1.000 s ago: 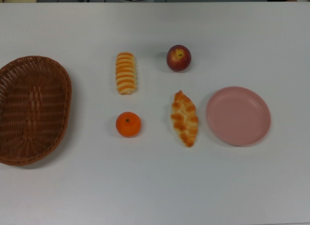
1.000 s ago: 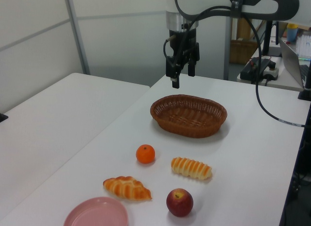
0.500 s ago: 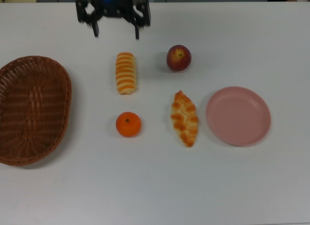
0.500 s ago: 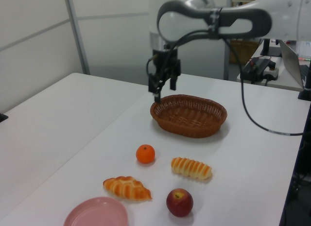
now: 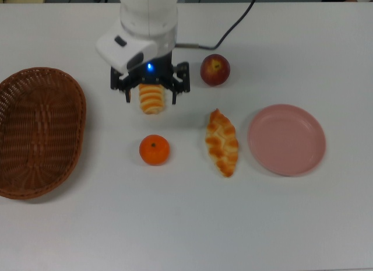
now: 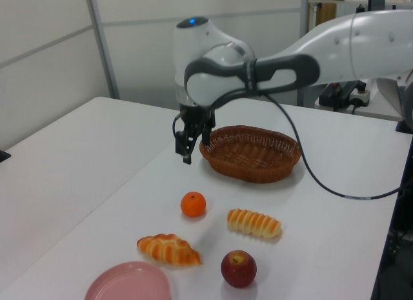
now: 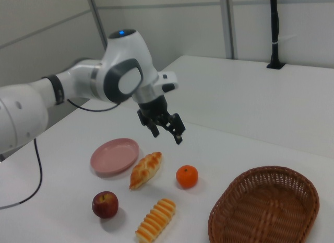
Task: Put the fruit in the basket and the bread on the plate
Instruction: 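Move the gripper down toward the orange, then close the gripper on the orange, then lift the orange and lower it into the wicker basket, release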
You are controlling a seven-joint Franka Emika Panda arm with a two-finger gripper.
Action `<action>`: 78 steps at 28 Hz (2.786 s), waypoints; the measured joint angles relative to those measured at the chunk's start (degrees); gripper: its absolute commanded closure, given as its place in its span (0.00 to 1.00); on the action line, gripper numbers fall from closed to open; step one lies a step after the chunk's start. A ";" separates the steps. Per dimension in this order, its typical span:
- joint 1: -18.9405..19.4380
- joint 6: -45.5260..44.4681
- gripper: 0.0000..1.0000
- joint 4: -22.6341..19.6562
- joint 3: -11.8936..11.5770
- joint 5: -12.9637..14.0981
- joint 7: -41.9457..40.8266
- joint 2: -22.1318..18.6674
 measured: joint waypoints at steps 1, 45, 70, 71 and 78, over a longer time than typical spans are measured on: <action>-0.01 0.72 0.00 -0.01 0.00 -0.15 0.00 0.66; 0.57 13.80 0.88 -4.32 -0.17 -5.94 4.74 13.10; -14.31 10.86 0.88 -2.70 -1.06 -2.44 2.86 3.69; -15.47 12.35 0.88 -2.77 -1.07 -2.44 2.32 4.45; -18.81 23.79 0.76 -2.77 -0.97 -2.44 1.47 10.88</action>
